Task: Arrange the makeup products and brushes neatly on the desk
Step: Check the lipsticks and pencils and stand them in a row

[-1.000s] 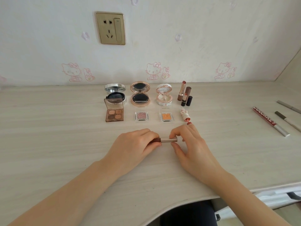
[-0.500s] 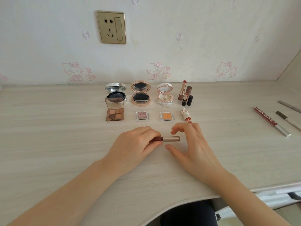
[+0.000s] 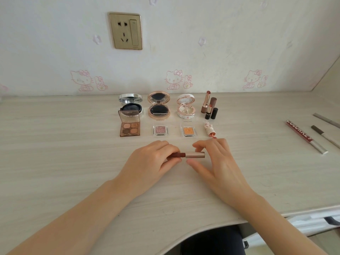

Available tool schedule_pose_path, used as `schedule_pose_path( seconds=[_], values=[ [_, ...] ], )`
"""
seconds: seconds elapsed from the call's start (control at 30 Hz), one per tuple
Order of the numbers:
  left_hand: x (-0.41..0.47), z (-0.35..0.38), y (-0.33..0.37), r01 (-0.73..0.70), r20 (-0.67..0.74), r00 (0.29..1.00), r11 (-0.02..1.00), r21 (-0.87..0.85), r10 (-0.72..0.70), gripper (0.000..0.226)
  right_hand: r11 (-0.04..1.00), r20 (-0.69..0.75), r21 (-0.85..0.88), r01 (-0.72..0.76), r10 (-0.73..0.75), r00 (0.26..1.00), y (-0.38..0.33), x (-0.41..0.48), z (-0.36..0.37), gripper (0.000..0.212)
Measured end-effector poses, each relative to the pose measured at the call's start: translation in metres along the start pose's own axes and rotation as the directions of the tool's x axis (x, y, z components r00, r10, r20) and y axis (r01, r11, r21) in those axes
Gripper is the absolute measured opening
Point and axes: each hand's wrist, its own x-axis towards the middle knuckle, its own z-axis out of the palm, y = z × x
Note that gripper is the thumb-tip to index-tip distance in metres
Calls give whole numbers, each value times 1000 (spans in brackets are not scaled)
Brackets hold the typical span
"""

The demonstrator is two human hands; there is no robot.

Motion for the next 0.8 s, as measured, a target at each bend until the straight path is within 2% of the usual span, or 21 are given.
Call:
schedule_pose_path(
  seconds=[0.17, 0.3, 0.47, 0.6, 0.73, 0.8],
  values=[
    [1, -1, -2, 19, 10, 1000, 1000, -14, -18, 16, 998, -60, 39, 39, -36, 998, 0, 0, -1, 19],
    [2, -2, -5, 33, 8, 999, 998, -48, -33, 19, 983, -101, 180, -37, 56, 993, 1, 1, -5, 8],
    [2, -1, -6, 17, -43, 999, 999, -42, -19, 36, 950, -104, 280, -139, 173, 979, 2, 3, -15, 21],
    [6, -2, -2, -19, -90, 996, 996, -85, 11, 45, 850, -72, 466, -245, 313, 947, 4, 7, -30, 15],
    [6, -1, 5, 39, -35, 998, 975, -217, -48, 41, 761, -55, 589, -272, 373, 926, 6, 11, -49, 23],
    [6, 1, 10, 69, 24, 998, 976, -209, -65, 34, 781, -55, 564, -269, 361, 931, 9, 13, -58, 27]
  ],
)
